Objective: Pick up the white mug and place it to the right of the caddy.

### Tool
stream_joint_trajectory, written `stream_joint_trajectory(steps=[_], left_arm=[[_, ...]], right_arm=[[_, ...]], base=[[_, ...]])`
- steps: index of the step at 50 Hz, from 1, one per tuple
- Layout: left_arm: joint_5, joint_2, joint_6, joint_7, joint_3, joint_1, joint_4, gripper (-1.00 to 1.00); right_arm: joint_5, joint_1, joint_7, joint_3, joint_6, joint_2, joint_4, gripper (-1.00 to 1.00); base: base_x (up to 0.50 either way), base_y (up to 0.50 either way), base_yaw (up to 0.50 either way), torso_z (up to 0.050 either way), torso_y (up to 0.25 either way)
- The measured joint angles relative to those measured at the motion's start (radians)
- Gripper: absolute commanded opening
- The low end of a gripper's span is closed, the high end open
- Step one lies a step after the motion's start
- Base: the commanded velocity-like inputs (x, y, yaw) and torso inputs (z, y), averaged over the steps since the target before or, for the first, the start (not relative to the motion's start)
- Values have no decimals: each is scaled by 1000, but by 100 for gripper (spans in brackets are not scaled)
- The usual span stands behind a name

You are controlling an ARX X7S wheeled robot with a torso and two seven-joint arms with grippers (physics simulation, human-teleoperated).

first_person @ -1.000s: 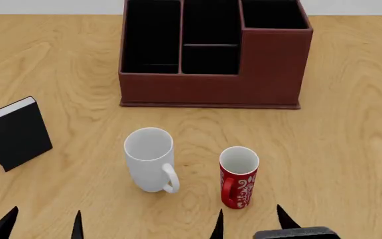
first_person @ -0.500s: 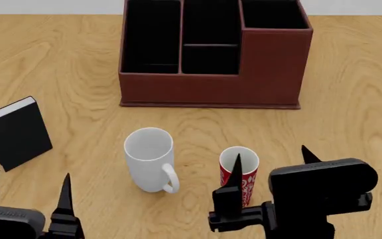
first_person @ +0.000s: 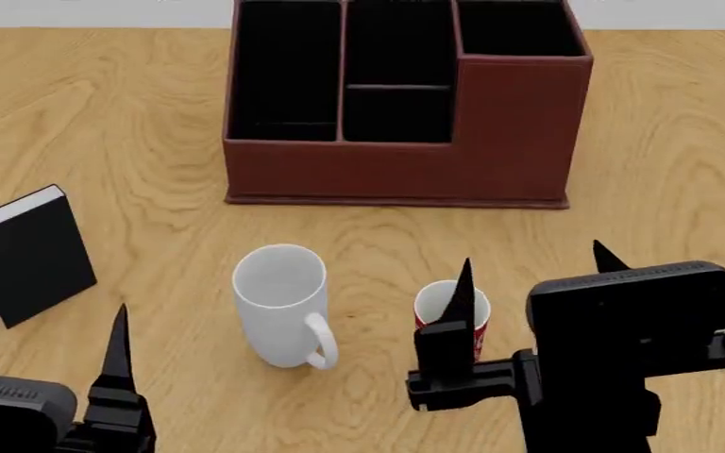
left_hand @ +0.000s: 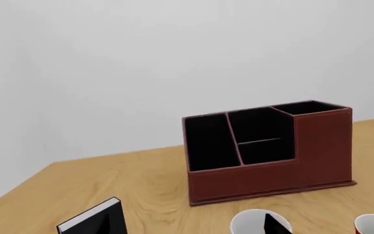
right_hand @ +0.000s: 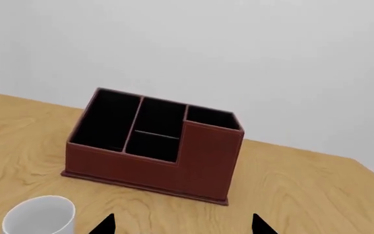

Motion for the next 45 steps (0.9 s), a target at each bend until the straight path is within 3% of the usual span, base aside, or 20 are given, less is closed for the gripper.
stream_joint_trajectory(steps=[45], left_arm=[[-25, -28, -24, -34, 19, -13, 38, 100]], right_arm=[[27, 11, 9, 7, 26, 17, -26, 100]], base=[[266, -55, 0, 0, 0]])
